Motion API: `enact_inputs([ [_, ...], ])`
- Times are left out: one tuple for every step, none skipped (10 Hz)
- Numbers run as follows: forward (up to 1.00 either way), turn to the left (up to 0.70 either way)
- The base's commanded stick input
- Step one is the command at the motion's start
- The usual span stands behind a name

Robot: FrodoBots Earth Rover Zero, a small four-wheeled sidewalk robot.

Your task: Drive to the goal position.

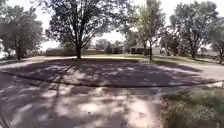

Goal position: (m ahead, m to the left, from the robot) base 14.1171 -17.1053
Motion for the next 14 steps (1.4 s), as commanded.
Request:
enact_inputs([
  [0.70, -0.35],
  [0.70, -0.35],
  [0.70, -0.35],
  [0.70, -0.30],
  [0.25, -0.08],
  [0.00, 0.00],
  [-0.45, 0.00],
  [-0.63, 0.00],
  [-0.52, 0.00],
  [0.04, 0.00],
  [0.16, 0.00],
  [0.70, 0.00],
  [0.70, 0.00],
  [0.70, 0.00],
])
